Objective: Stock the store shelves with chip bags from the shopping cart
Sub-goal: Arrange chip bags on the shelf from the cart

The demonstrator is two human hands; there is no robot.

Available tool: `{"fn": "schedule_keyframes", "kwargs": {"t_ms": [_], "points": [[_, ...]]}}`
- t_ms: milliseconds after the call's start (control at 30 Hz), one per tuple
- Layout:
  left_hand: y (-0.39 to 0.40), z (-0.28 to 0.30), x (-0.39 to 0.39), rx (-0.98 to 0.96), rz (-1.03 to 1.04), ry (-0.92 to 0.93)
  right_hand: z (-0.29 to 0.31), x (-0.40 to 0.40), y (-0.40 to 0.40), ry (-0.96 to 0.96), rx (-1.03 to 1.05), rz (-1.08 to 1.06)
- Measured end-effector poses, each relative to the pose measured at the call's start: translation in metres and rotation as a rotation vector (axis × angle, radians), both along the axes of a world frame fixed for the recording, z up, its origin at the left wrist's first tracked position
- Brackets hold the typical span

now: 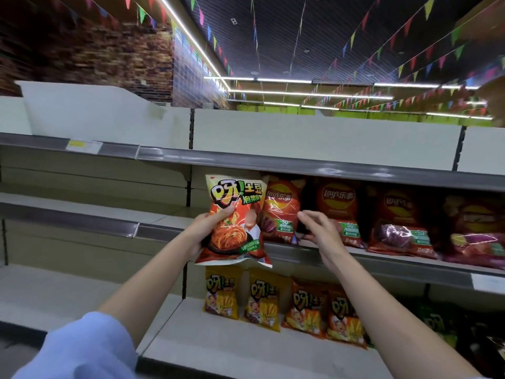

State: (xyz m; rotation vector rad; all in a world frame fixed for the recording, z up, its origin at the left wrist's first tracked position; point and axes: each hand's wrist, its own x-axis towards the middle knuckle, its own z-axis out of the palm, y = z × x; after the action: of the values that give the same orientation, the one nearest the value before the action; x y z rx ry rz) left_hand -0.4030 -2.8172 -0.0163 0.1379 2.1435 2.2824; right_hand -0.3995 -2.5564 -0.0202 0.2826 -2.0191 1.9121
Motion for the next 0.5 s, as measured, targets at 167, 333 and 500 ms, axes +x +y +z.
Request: {"fn": "schedule_keyframes", "kwargs": {"t_ms": [167, 333, 500], "points": [[0.04, -0.003, 0.036, -0.008, 0.005, 0.037, -0.008, 0.041, 0.013, -0.109, 0.178, 0.224], [0.094, -0.013, 0.065, -0.047, -0.096, 0.077, -0.017, 0.079, 0.045, -0.219, 0.165, 0.264], [0.147, -0.029, 0.085, -0.049, -0.188, 0.091, -0.027, 0.113, 0.083, -0.239, 0.144, 0.226]]}}
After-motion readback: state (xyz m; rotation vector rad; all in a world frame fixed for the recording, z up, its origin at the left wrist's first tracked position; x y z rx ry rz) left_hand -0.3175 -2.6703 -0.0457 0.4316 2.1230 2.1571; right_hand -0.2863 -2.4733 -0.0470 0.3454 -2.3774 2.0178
